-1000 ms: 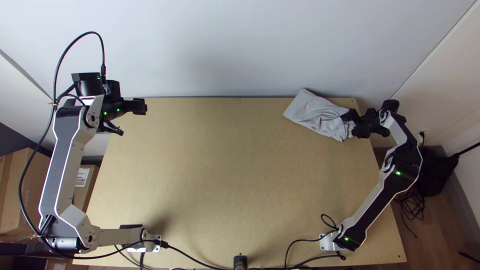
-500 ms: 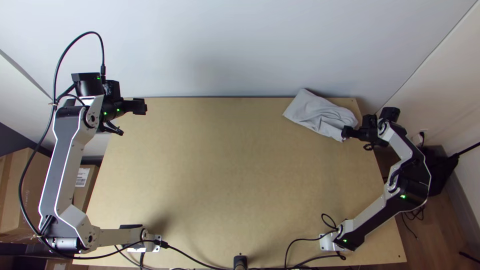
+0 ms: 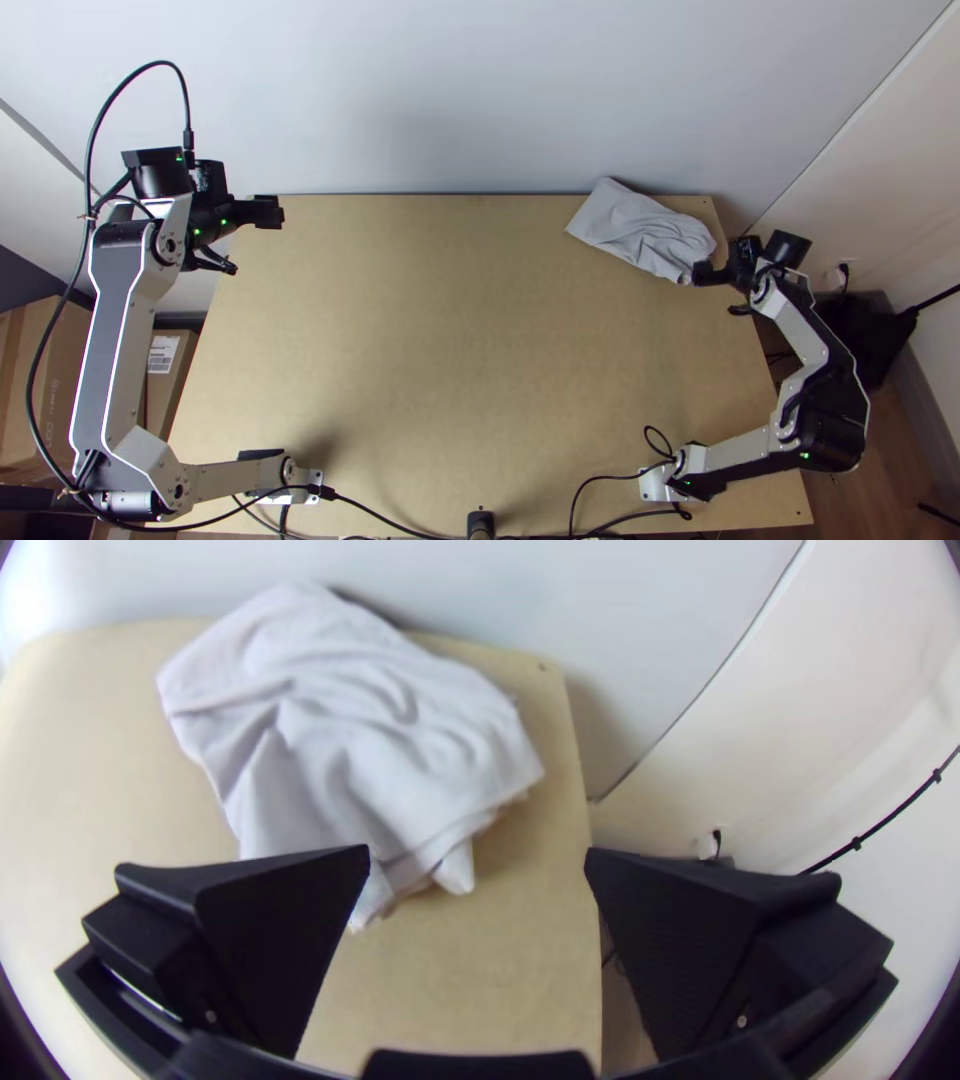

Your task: Fold the t-shirt

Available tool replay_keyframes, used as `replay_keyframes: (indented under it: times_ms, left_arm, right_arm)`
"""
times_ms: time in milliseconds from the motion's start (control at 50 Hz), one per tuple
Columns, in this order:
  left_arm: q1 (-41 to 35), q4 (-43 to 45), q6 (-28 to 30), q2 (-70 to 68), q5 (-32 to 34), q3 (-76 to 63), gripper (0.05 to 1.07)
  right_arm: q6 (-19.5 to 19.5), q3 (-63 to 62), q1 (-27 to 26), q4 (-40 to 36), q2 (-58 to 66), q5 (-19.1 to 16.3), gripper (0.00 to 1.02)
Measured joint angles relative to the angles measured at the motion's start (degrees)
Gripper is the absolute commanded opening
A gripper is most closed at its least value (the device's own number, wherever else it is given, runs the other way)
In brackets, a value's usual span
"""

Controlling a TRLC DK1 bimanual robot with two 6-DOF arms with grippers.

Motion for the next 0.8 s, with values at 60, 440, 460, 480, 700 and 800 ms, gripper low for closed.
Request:
replay_keyframes:
  times_ms: [60, 440, 460, 480, 700, 800]
  left_arm:
    - [0.1, 0.0, 0.0, -0.3, 0.0, 0.0, 1.03]
    - [0.9, -0.1, 0.0, -1.9, 0.0, -0.3, 1.03]
    - [1.1, -0.1, 0.0, -2.1, 0.0, -0.3, 1.03]
    - [1.4, -0.1, 0.0, -2.2, 0.0, -0.3, 1.03]
    - [3.4, -0.1, 0.0, -3.0, 0.0, -0.9, 1.03]
    - [3.4, -0.1, -0.1, -3.0, 0.1, -1.2, 1.03]
  right_arm:
    - [1.8, 1.6, 1.7, 0.4, -1.4, 0.0, 0.99]
    - [8.4, 8.2, 8.5, 0.2, 7.1, 0.2, 0.99]
    - [8.4, 8.3, 8.5, -0.2, 7.8, 0.2, 0.99]
    - [8.6, 8.3, 8.5, -0.8, 8.8, 0.2, 0.99]
    - [7.4, 7.5, 6.6, -7.0, 12.6, 0.2, 0.99]
    - [5.6, 6.5, 4.2, -8.2, 12.0, 0.2, 0.99]
